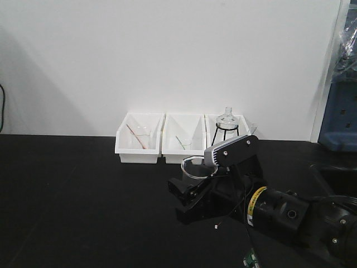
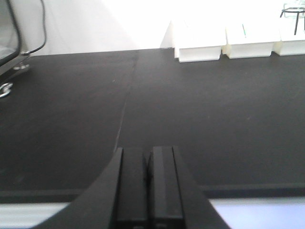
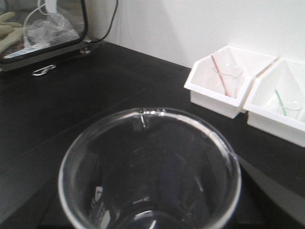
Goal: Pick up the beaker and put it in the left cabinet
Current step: 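Drive the base away from the bench carrying the beaker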
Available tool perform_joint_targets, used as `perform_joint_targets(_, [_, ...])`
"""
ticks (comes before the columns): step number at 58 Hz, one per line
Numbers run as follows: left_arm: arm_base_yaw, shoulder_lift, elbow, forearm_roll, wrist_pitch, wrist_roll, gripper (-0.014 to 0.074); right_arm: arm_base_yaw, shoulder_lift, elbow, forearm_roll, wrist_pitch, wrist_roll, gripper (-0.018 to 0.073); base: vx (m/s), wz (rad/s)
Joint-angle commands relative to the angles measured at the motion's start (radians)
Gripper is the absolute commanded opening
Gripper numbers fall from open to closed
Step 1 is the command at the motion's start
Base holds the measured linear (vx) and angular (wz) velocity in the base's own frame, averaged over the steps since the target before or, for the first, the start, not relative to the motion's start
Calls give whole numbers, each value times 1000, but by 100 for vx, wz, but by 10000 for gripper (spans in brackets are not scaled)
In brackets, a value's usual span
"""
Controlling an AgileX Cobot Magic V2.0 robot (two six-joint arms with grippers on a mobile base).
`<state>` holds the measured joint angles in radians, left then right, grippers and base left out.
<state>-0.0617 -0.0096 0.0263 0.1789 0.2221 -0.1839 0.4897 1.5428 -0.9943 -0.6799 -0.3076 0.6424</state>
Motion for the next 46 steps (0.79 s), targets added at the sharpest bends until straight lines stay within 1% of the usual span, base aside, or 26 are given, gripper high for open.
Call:
perform_joint_targets(1, [-2,-19,-9,-5,-75,-3,4,-1,-35,-29,12,-70,-1,8,-24,14])
perform_joint_targets(22, [-2,-19,-9,-5,-75,-3,4,-1,-35,-29,12,-71,-1,8,-26,27])
perform_joint_targets(46, [-2,-19,-9,-5,-75,-3,4,-1,-35,-29,12,-71,-1,8,-23,47])
